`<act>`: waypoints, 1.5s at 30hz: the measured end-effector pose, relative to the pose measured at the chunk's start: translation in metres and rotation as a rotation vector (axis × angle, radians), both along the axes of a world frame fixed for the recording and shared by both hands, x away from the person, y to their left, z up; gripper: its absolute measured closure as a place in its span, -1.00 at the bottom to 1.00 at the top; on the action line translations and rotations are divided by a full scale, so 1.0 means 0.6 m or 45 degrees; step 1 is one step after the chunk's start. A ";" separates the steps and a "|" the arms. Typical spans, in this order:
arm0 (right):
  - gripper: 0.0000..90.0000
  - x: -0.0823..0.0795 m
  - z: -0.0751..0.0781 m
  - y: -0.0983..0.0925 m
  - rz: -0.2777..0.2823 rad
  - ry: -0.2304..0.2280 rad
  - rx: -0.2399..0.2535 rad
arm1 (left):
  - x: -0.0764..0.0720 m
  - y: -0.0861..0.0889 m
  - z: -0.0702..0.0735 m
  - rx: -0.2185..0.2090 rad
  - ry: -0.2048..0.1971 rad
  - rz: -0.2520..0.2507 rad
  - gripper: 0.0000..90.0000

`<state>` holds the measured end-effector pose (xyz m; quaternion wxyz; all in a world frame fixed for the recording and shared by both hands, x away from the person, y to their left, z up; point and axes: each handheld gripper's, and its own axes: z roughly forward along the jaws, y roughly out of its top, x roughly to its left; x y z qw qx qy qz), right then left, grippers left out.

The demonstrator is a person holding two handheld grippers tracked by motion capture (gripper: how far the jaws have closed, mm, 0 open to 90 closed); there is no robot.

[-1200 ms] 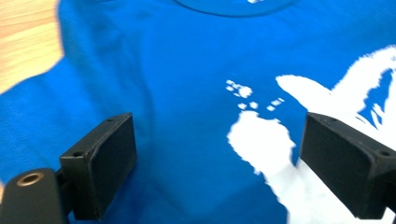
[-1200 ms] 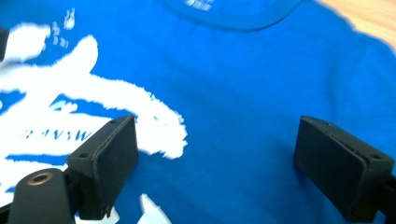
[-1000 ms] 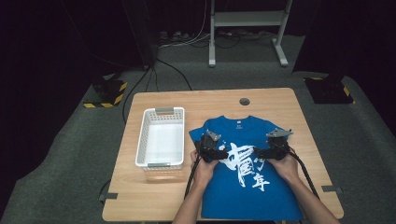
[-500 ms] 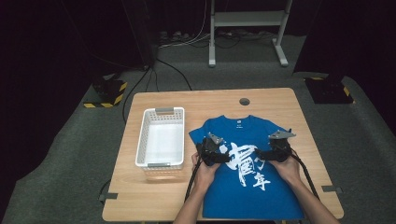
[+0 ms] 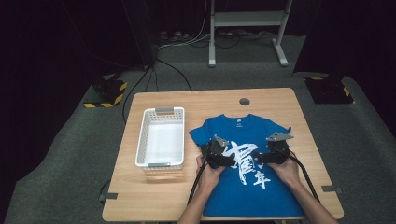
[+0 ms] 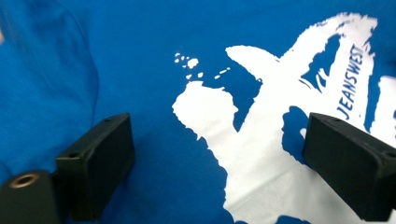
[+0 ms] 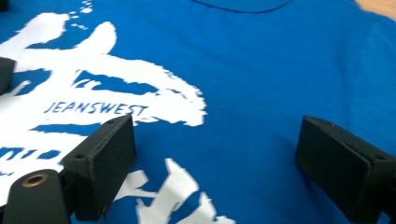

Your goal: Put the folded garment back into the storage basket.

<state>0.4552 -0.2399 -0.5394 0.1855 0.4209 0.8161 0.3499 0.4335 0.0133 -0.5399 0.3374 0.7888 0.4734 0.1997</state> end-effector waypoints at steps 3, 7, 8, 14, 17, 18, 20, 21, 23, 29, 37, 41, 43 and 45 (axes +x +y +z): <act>-0.74 0.009 0.000 -0.005 -0.028 -0.003 0.001 | 0.012 0.005 0.000 -0.001 -0.001 0.012 -0.79; -0.73 0.013 0.002 -0.010 -0.061 -0.001 0.001 | 0.017 0.005 0.005 0.012 0.024 0.030 -0.80; -0.72 0.009 0.004 -0.011 -0.061 -0.006 0.009 | 0.012 0.004 0.007 0.005 0.018 0.026 -0.80; -0.70 -0.019 0.013 -0.001 0.001 -0.014 0.016 | -0.012 -0.014 0.007 -0.009 0.025 -0.030 -0.80; -0.73 -0.020 0.000 0.002 0.007 -0.002 -0.002 | -0.011 -0.013 0.000 -0.002 0.003 -0.026 -0.82; -0.71 -0.018 0.000 0.000 0.005 -0.003 0.006 | -0.009 -0.011 -0.001 -0.005 -0.002 -0.022 -0.81; -0.73 -0.015 0.000 0.001 -0.002 -0.002 0.004 | -0.002 -0.006 -0.001 -0.003 -0.004 -0.014 -0.81; -0.73 -0.012 -0.001 0.001 -0.003 -0.004 0.001 | 0.000 -0.005 -0.001 -0.006 -0.004 -0.008 -0.81; -0.73 -0.008 0.000 0.001 -0.016 -0.002 0.002 | 0.004 0.000 0.000 -0.003 0.005 0.010 -0.81; -0.70 -0.026 0.011 0.003 -0.004 -0.026 0.028 | -0.022 0.001 0.006 -0.007 0.017 0.006 -0.81; -0.72 -0.020 -0.001 0.007 -0.010 -0.005 0.001 | -0.011 0.004 0.000 -0.001 0.004 0.006 -0.82; -0.72 -0.009 0.001 0.008 -0.031 -0.003 -0.002 | -0.002 0.006 0.003 0.007 0.019 0.030 -0.81; -0.70 -0.016 0.006 0.008 -0.024 -0.007 0.013 | -0.011 0.006 0.005 -0.006 0.020 0.023 -0.82; -0.69 -0.029 0.011 0.009 0.003 -0.021 0.018 | -0.023 0.002 0.007 -0.005 0.019 0.009 -0.81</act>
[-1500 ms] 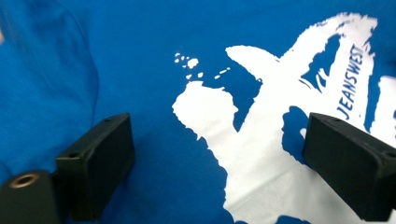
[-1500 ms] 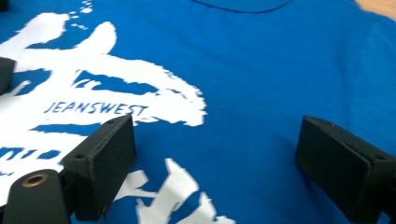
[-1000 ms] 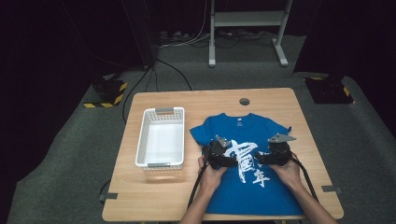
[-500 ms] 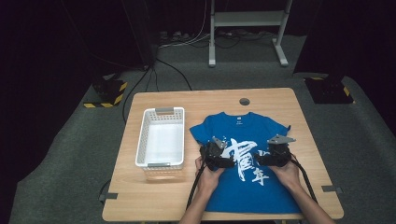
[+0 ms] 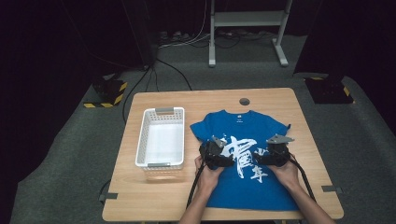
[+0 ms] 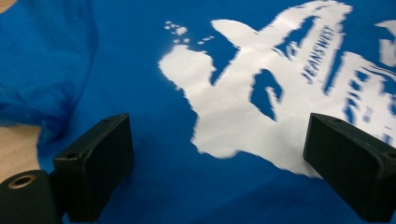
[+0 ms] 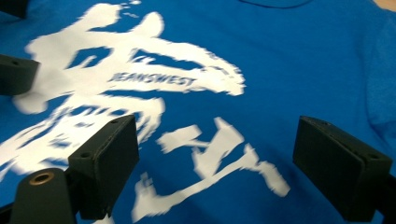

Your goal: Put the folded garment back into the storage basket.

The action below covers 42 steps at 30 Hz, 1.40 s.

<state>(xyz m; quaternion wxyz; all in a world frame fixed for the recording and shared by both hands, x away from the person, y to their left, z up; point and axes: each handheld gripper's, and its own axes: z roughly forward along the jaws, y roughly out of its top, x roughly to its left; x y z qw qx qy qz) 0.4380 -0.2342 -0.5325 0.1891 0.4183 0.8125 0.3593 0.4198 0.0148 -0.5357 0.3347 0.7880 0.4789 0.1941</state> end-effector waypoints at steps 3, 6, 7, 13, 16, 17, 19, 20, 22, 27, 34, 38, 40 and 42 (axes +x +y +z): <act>-0.69 -0.015 0.002 0.003 0.030 -0.002 0.009 | -0.013 -0.004 -0.001 0.013 0.000 -0.013 -0.82; -0.71 -0.015 -0.012 0.010 0.046 0.024 -0.020 | -0.014 -0.001 -0.008 0.008 -0.018 -0.007 -0.83; -0.70 -0.013 -0.012 0.011 0.043 0.015 -0.015 | -0.010 0.001 -0.008 0.005 -0.020 0.000 -0.81; -0.71 0.002 -0.011 0.015 0.020 0.015 -0.018 | -0.004 0.011 -0.004 0.018 0.003 0.040 -0.83; -0.68 -0.015 -0.002 0.016 0.047 -0.003 0.018 | -0.025 0.012 0.001 -0.008 -0.011 0.022 -0.82; -0.67 -0.022 0.002 0.018 0.063 -0.012 0.015 | -0.031 0.011 0.000 -0.003 -0.009 0.012 -0.82; -0.67 -0.032 0.005 0.022 0.085 -0.014 0.008 | -0.037 0.010 -0.005 0.011 -0.003 0.003 -0.82; -0.68 -0.033 0.003 0.024 0.091 0.002 0.005 | -0.037 0.011 -0.008 0.008 -0.010 0.004 -0.83; -0.73 -0.028 -0.009 0.029 0.085 0.020 -0.036 | -0.032 0.014 -0.007 0.010 -0.013 0.018 -0.82; -0.70 -0.012 -0.012 0.028 0.051 0.018 -0.018 | -0.021 0.024 -0.005 0.011 0.005 0.064 -0.82; -0.70 -0.030 -0.012 0.018 0.074 0.013 -0.023 | -0.041 0.036 -0.009 0.004 -0.020 0.047 -0.83; -0.70 -0.021 -0.011 0.001 0.020 0.019 -0.020 | -0.042 0.040 -0.006 0.004 -0.003 0.059 -0.83; -0.69 -0.019 -0.009 -0.001 0.011 0.016 -0.012 | -0.036 0.035 -0.003 0.003 -0.006 0.064 -0.83; -0.69 -0.017 -0.008 0.001 0.005 0.010 -0.001 | -0.025 0.028 0.002 -0.005 -0.022 0.064 -0.83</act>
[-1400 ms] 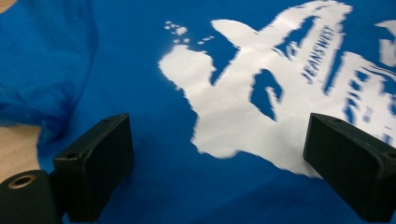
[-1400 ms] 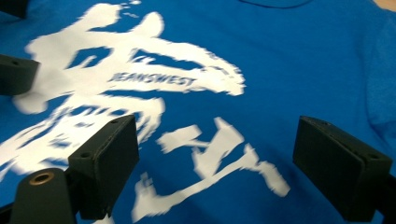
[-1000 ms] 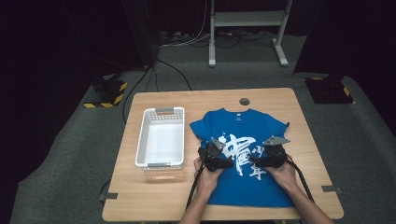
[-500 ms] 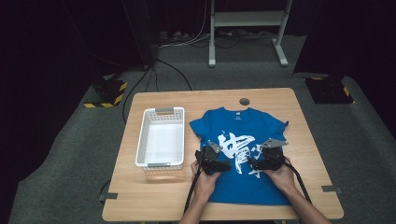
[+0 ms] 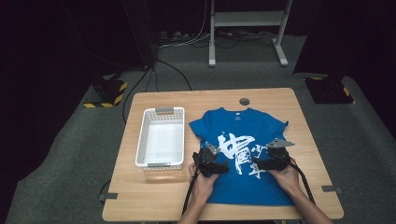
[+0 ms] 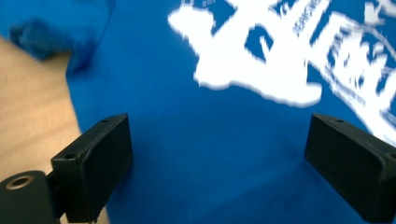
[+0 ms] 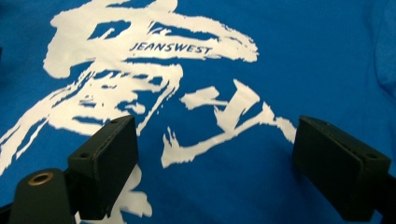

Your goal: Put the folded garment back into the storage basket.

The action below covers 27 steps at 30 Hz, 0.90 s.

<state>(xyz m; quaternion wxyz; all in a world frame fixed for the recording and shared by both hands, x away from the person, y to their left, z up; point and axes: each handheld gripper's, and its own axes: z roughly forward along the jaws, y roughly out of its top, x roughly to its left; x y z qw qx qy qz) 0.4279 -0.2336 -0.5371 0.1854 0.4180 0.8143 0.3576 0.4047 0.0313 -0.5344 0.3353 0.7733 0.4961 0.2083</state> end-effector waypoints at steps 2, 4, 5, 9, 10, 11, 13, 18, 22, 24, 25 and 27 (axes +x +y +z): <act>-0.68 0.005 0.000 0.004 -0.007 -0.006 0.010 | 0.011 -0.006 0.003 0.005 -0.002 0.001 -0.83; -0.67 0.010 0.000 0.010 -0.016 -0.002 0.004 | 0.022 -0.010 0.004 0.018 0.005 0.004 -0.83; -0.67 0.013 0.000 0.012 -0.016 -0.007 -0.003 | 0.027 -0.012 0.004 0.019 0.011 0.009 -0.83; -0.68 0.024 -0.004 0.018 -0.021 0.003 -0.019 | 0.036 -0.011 -0.007 0.027 0.042 0.015 -0.83; -0.67 0.026 -0.004 0.017 -0.020 0.002 -0.014 | 0.034 -0.010 -0.008 0.021 0.027 0.014 -0.87; -0.67 0.027 -0.004 0.017 -0.018 0.006 -0.009 | 0.033 -0.009 -0.009 0.016 0.019 0.013 -0.85; -0.67 0.027 -0.004 0.016 -0.009 0.005 -0.009 | 0.029 -0.008 -0.010 0.014 0.013 0.007 -0.85; -0.70 0.018 -0.004 0.014 0.034 0.008 -0.018 | 0.013 -0.003 -0.009 0.016 0.019 -0.014 -0.84; -0.75 0.021 -0.001 0.016 0.038 0.031 -0.018 | 0.011 -0.003 -0.006 0.011 0.013 -0.015 -0.85; -0.76 0.028 0.003 0.017 0.022 0.021 0.003 | 0.016 -0.004 -0.004 -0.013 -0.008 -0.005 -0.85; -0.76 0.032 0.005 0.017 0.018 0.018 0.013 | 0.020 -0.005 -0.002 -0.019 -0.009 -0.004 -0.85; -0.79 0.041 0.006 0.020 0.013 0.028 0.007 | 0.030 -0.009 -0.001 -0.008 0.009 -0.001 -0.86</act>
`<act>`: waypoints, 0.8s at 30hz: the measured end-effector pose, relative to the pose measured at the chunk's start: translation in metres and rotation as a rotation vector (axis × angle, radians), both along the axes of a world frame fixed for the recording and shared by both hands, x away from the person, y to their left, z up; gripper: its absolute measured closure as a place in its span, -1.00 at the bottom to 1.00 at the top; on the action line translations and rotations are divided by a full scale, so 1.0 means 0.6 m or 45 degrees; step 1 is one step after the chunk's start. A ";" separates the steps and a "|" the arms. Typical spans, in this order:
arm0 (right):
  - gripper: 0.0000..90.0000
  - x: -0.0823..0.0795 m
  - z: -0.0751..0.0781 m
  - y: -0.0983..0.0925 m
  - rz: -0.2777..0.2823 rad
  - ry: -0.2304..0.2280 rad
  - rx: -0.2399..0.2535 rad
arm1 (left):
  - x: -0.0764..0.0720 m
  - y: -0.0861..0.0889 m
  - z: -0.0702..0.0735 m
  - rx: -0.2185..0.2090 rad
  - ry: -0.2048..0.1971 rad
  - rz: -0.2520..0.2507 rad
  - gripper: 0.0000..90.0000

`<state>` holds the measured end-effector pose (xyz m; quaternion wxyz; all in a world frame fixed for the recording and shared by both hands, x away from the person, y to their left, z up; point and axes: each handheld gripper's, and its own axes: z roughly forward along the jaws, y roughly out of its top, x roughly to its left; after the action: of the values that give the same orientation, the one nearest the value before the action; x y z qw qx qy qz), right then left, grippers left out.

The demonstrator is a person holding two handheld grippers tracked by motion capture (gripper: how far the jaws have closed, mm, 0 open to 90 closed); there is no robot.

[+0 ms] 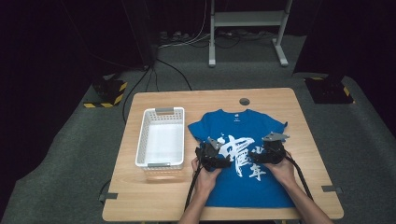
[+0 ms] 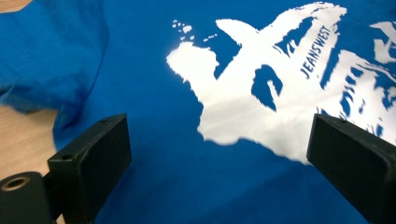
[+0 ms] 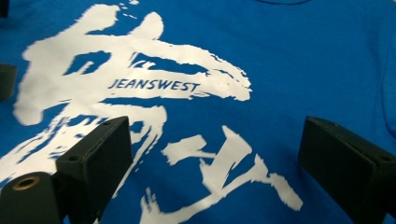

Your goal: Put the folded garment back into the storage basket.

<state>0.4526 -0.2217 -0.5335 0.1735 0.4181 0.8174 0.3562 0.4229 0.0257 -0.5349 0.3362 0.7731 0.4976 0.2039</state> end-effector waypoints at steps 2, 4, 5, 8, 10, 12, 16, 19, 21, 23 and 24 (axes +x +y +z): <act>-0.81 0.007 -0.005 0.003 0.005 0.016 -0.017 | 0.007 -0.002 -0.002 0.010 0.005 0.009 -0.87; -0.83 0.008 -0.009 0.006 0.015 0.001 -0.043 | 0.010 -0.002 -0.009 0.026 0.016 0.007 -0.87; -0.83 0.006 -0.010 0.006 0.014 -0.003 -0.038 | 0.008 -0.002 -0.009 0.024 0.012 0.009 -0.89; -0.82 -0.002 -0.011 0.006 0.024 -0.011 -0.036 | 0.000 -0.001 -0.009 0.025 0.011 -0.001 -0.88; -0.82 -0.008 -0.011 0.006 0.048 -0.010 -0.036 | -0.006 0.001 -0.008 0.026 0.014 -0.009 -0.88; -0.76 -0.011 -0.009 0.006 0.064 -0.008 -0.040 | -0.006 0.002 -0.006 0.029 0.025 -0.003 -0.88; -0.73 0.001 0.000 0.006 0.031 -0.038 -0.002 | 0.009 -0.001 0.001 0.005 0.010 0.006 -0.88; -0.73 0.016 -0.001 0.009 0.009 -0.015 -0.017 | 0.024 -0.002 0.004 0.026 0.025 0.010 -0.90; -0.74 0.021 -0.009 0.011 0.000 -0.011 -0.031 | 0.027 -0.003 -0.001 0.030 0.036 0.014 -0.91; -0.73 0.019 -0.010 0.010 0.001 -0.019 -0.029 | 0.024 -0.002 -0.007 0.032 0.038 0.015 -0.94; -0.73 0.018 -0.010 0.009 0.004 -0.018 -0.030 | 0.019 -0.002 -0.008 0.027 0.027 0.015 -0.93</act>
<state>0.4633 -0.2162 -0.5396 0.1837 0.4123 0.8209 0.3499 0.4346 0.0247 -0.5398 0.3216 0.7757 0.5036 0.2030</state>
